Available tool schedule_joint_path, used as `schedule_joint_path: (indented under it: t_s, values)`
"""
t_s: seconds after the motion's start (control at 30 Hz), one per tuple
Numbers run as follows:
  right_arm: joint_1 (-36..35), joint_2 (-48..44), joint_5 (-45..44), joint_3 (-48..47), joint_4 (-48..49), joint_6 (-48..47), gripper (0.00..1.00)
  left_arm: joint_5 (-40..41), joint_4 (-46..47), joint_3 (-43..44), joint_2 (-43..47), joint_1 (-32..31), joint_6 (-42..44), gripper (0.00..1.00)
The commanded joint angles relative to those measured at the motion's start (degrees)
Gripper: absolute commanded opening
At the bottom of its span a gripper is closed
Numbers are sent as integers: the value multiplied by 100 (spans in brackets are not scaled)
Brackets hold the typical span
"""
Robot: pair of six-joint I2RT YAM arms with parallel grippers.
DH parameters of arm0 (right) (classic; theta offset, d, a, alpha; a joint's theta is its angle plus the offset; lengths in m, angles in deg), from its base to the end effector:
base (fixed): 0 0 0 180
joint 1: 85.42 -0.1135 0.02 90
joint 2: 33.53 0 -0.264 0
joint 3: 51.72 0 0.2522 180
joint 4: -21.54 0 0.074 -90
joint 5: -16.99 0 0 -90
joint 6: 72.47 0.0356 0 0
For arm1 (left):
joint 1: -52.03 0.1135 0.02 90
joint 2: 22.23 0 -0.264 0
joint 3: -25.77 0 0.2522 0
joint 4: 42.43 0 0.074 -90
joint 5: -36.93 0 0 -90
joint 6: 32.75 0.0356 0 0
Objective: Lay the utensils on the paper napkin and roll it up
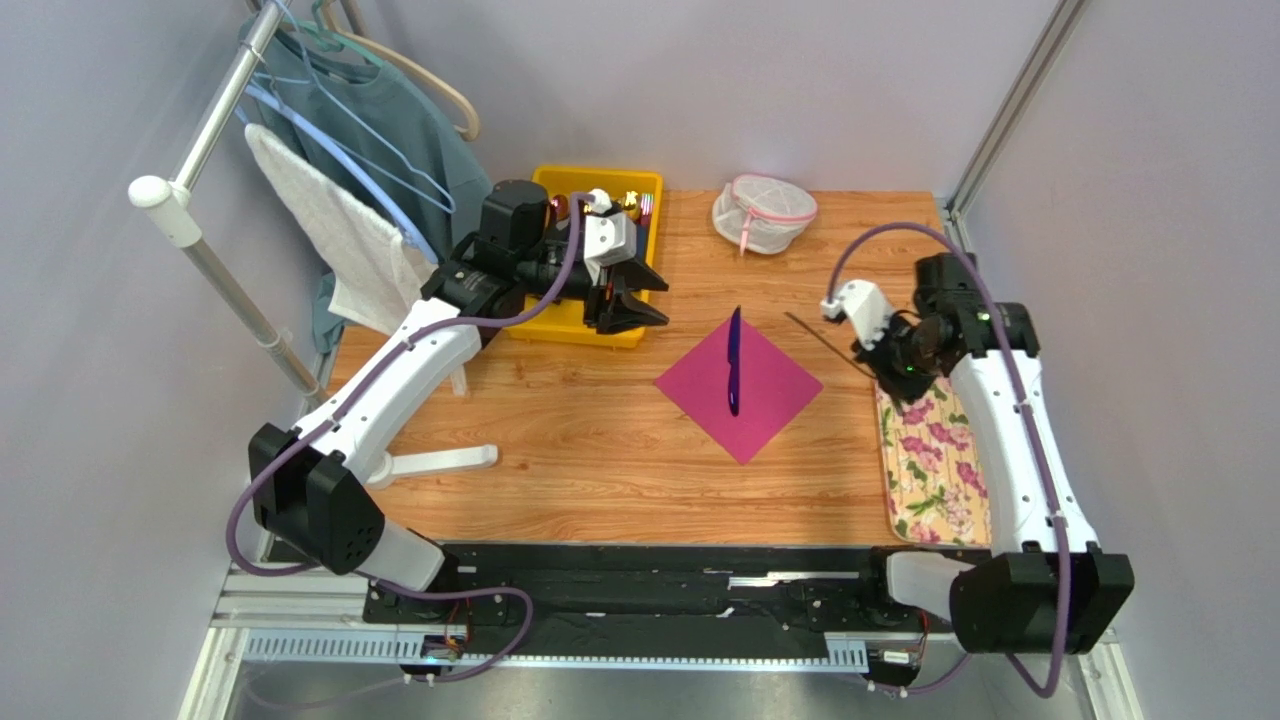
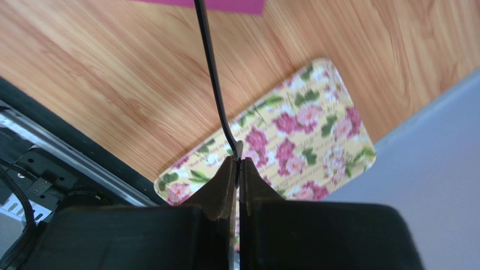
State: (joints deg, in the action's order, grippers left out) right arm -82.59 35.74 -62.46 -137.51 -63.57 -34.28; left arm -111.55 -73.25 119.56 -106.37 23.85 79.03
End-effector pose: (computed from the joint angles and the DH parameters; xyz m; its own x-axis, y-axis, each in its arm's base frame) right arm 0.2082 -0.0038 0.3306 -0.5606 -0.7459 -0.3597 -0.7421 0.6452 -0.1815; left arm 0.2748 -0.1817 0.3850 0.0560 0.1901 -0.9802 0.9981 0.0161 0.0601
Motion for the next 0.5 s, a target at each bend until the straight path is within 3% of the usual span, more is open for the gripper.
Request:
schedule_joint_path:
  t_s: [0.0, 0.1, 0.2, 0.3, 0.47]
  values:
    - [-1342, -291, -86, -136, 94, 286, 0, -647, -402, 285, -260, -231, 572, 54]
    - [-2177, -536, -516, 83, 532, -29, 0, -788, -877, 355, -348, -407, 539, 54]
    - [-2846, -1001, -1174, 625, 1470, -572, 0, -937, -1237, 566, -620, -425, -48, 55]
    - [-3304, -1293, -1650, 1171, 2341, -1084, 0, -981, -1782, 803, -823, -425, -392, 58]
    - [-3666, -1136, -2012, 1218, 2617, -1569, 0, -719, -2222, 944, -946, -460, -719, 61]
